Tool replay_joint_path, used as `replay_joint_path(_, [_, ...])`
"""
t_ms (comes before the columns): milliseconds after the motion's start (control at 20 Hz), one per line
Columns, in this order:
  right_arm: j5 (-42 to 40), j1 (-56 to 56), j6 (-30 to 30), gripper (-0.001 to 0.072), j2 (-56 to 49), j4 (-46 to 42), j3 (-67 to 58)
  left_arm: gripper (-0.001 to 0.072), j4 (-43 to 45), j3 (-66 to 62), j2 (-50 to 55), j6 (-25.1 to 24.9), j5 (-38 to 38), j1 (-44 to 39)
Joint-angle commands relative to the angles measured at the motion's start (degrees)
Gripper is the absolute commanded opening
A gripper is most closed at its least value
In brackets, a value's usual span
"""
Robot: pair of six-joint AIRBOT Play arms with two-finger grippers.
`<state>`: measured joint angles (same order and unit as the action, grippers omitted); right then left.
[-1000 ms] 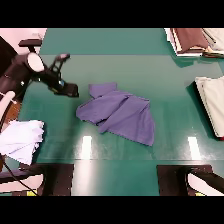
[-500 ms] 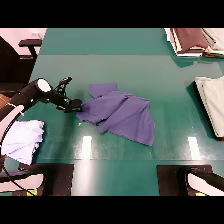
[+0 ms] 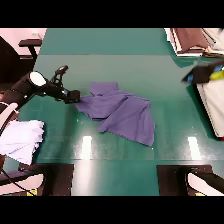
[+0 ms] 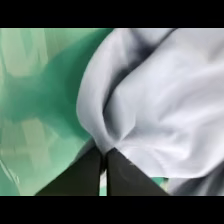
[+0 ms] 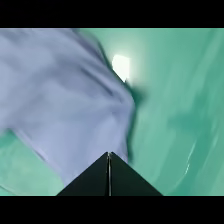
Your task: Fold the shirts.
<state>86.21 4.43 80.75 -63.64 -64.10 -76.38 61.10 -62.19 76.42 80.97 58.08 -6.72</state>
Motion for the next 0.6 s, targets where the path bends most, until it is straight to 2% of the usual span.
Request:
replay_joint_path(0, [-7.3,-3.4,1.4,0.0225,5.5,-0.3,25.1,0.0025,0.2,-2.0,-1.2,-1.1,-0.2,0.0])
replay_joint_path(50, [-8.6,-4.2,1.3,0.0508,6.0,1.4,31.5,0.0025,0.2,-2.0,-1.2,-1.1,-0.2,0.0])
replay_joint_path(100, [-9.9,-4.4,1.2,0.0532,5.9,3.5,36.6,0.0025,0.2,-2.0,-1.2,-1.0,-0.4,0.0])
replay_joint_path(250, [-16.9,-1.5,-1.5,0.0518,5.8,10.7,47.3,0.0025,0.2,-2.0,-1.2,-1.0,-0.5,0.0])
replay_joint_path(450, [-25.4,5.5,-1.6,0.0499,5.8,14.7,50.2,0.0025,0.2,-2.0,-1.2,-1.0,-0.6,0.0])
replay_joint_path(550, [-27.5,7.1,-1.5,0.0426,5.7,15.1,50.2,0.0025,0.2,-2.0,-1.2,-1.0,-0.5,0.0])
